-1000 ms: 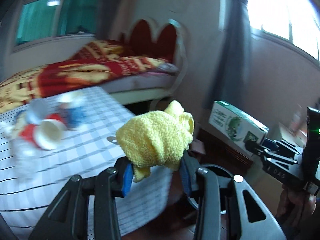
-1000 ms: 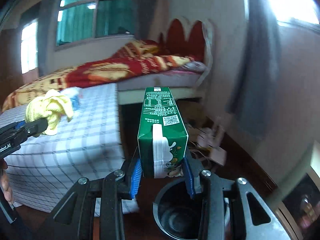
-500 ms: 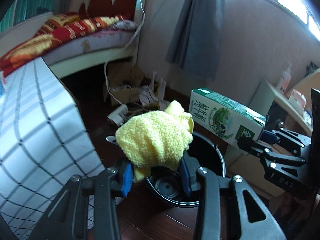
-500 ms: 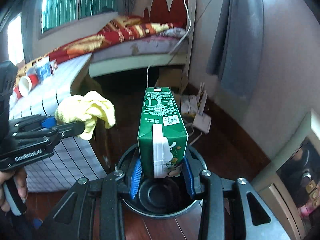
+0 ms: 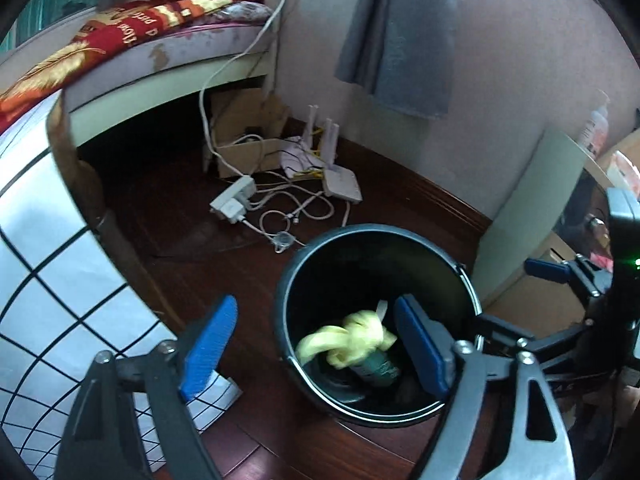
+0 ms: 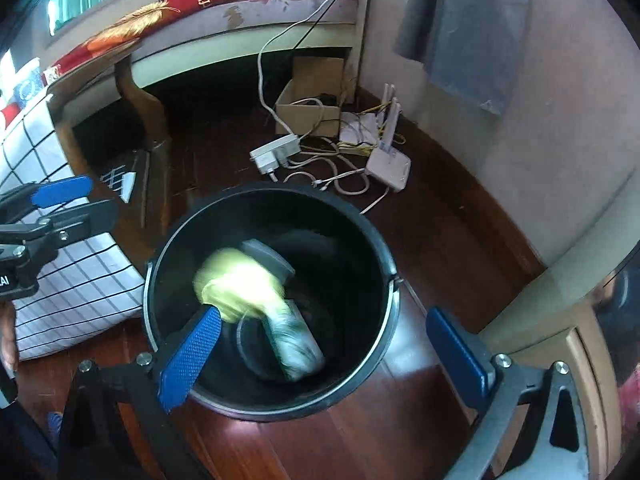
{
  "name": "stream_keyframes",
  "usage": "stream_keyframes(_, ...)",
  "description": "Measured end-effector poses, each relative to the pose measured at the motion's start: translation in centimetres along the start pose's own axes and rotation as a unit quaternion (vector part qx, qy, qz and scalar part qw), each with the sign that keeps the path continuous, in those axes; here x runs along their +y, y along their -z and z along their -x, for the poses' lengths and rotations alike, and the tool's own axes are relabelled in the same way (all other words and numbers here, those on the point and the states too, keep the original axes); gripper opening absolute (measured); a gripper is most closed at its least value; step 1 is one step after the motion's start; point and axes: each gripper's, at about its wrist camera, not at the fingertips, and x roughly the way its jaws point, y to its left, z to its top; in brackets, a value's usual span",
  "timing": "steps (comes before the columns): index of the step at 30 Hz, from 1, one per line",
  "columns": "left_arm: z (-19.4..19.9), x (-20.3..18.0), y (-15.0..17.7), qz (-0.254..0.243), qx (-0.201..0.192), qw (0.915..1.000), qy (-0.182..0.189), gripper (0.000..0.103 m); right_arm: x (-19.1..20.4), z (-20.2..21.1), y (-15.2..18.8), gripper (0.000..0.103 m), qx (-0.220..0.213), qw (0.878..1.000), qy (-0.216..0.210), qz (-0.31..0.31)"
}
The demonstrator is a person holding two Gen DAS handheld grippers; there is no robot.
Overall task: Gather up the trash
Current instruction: 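Carry the yellow cloth and green carton to the black bin and release both, then grasp the clear plastic bag with the left tool while the right tool grasps the red cup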
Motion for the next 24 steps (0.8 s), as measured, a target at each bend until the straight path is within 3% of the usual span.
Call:
stream_keyframes(10, 0.9, 1.0, -0.9, -0.015, -0.028, 0.9991, -0.027, 0.09, 0.8, 1.1, -1.1, 0.103, -0.019, 1.0, 0.005, 0.001)
stream_keyframes(24, 7.2, 3.6, -1.3, 0.01, -0.081, 0.9939, -0.075, 0.091, 5.4, 5.7, -3.6, 0.103, -0.073, 0.997, -0.022, 0.031)
